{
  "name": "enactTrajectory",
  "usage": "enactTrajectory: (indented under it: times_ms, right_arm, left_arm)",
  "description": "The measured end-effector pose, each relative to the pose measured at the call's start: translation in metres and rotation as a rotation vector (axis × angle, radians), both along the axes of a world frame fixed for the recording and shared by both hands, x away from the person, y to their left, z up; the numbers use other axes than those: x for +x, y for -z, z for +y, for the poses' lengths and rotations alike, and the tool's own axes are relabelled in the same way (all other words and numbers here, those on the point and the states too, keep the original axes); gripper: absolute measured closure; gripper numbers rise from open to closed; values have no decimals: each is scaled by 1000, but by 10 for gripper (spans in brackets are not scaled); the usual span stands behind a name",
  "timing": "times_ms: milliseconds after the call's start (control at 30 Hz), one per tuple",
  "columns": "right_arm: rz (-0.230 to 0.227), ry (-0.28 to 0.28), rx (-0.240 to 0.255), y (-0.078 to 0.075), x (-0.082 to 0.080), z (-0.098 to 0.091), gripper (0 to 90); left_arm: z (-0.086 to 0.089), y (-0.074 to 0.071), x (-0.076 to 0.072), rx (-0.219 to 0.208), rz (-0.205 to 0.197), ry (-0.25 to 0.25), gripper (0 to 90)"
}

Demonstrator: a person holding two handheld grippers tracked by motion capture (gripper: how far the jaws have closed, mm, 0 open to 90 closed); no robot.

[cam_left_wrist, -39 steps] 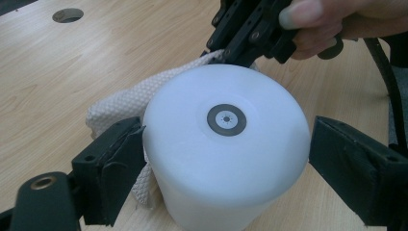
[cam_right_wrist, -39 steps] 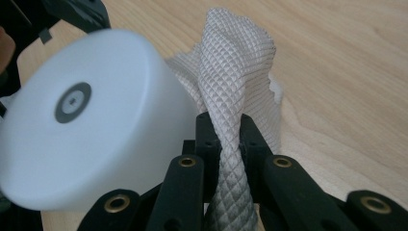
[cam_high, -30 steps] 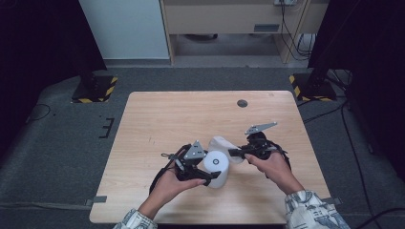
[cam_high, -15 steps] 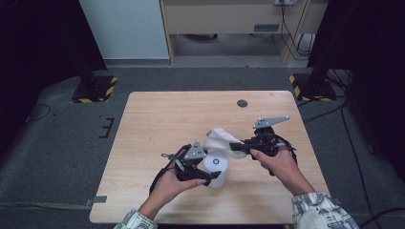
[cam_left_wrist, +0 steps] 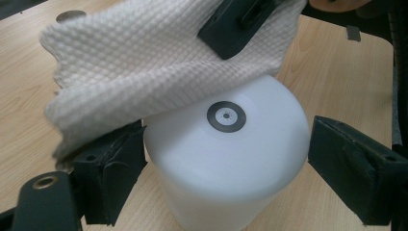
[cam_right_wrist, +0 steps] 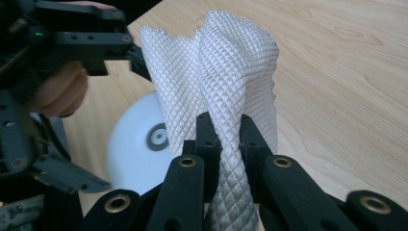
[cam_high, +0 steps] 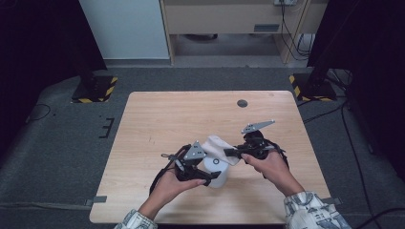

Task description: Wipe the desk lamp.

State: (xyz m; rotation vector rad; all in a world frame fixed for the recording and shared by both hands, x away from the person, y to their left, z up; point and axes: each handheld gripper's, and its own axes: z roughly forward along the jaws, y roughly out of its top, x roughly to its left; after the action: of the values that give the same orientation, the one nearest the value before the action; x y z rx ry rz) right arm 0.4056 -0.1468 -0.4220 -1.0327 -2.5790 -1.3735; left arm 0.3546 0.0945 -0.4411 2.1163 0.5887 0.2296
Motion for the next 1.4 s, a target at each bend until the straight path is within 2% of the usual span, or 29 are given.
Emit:
enactTrajectory:
  times_ms: [67,100,167,200,233,267,333,533,733,867,900,1000,1200,1400]
  right_arm:
    - [12,13,22,3,3,-2,830]
    - [3,19,-17,6,5,-1,830]
    - [6,19,-32,8,6,0,830]
    - [21,17,-47,16,7,1,830]
    - [21,17,-47,16,7,1,830]
    - [42,18,-39,24,9,2,831]
    - [61,18,-32,29,11,2,830]
    - [101,11,-44,45,13,2,831]
    - [116,12,-52,52,11,1,831]
    - [106,8,-44,53,7,-3,831]
    - [100,8,-24,52,3,-6,830]
    - [92,2,-15,51,-1,-9,831]
    - [70,-9,20,45,-22,-20,830]
    - [65,-34,8,52,-36,-20,830]
  left_arm:
    - [0,0,0,0,-1,-1,126]
    - [0,0,0,-1,-2,0,125]
    - [0,0,0,-1,-2,-1,125]
    - [0,1,0,-3,-3,-2,123]
    - [0,1,0,-3,-3,-2,121]
    - [0,1,0,-3,-2,-3,117]
    - [-1,1,0,-1,-1,-3,113]
    - [-1,1,0,0,-2,-3,112]
    - [-2,2,0,2,-5,-4,109]
    - [-1,2,0,2,-3,-3,108]
    - [-1,2,0,2,0,-2,108]
    - [0,2,1,1,2,1,110]
    - [0,2,1,0,6,4,110]
    - [1,2,3,-10,26,9,108]
